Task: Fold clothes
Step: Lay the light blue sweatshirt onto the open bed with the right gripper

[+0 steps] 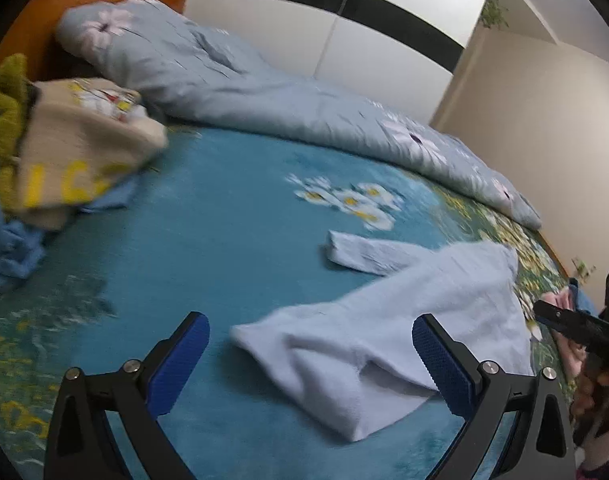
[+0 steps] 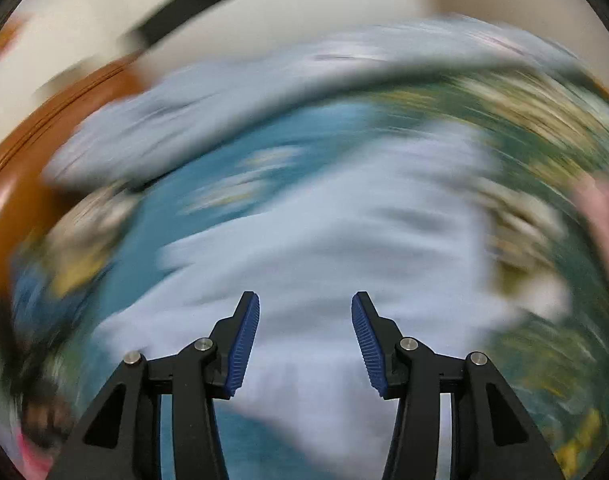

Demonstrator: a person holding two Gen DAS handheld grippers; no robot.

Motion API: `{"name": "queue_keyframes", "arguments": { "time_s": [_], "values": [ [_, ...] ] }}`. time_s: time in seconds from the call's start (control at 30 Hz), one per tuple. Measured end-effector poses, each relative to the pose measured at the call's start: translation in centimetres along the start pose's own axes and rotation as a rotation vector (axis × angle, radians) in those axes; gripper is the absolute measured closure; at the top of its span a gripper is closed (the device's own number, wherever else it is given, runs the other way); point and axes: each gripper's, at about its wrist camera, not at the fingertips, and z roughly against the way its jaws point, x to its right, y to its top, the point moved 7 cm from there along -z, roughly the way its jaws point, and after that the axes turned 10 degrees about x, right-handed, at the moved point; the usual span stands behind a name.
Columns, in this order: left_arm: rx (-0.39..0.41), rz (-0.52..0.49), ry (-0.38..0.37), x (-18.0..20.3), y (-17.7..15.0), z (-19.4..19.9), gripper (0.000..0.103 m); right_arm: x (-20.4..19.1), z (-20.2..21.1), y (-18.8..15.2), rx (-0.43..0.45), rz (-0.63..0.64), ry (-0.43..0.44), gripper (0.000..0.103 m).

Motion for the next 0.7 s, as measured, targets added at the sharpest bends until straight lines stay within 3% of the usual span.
{"name": "queue_keyframes", "arguments": {
  "time_s": [0.13, 0.3, 0.43, 0.57, 0.7],
  "values": [
    [-0.029, -0.025, 0.012, 0.6, -0.6, -1.0, 0.0, 5.9, -0.4, -1.8, -0.026, -0.124, -0.071, 0.053],
    [-0.032, -0.011, 0.077, -0.9, -0.4, -1.2, 0.0, 6.2, -0.5, -3.7, -0.05, -0.143, -0.055, 0.053],
    [-0.04, -0.013, 0.101, -1.5, -0.3, -1.5, 0.0, 3.2, 1.0, -4.4, -0.064, -0.042, 0.013, 0.053],
    [-0.069, -0.022, 0.084, -1.1, -0.8, -1.7, 0.0, -2.0, 1.0, -6.8, -0.161, 0.143, 0.126, 0.053],
    [-0.08, -0.024, 0.064, -1.0, -1.5, -1.2, 0.0, -4.7, -0.2, -8.6, -0.215, 0.247, 0.122, 0.053]
  ]
}}
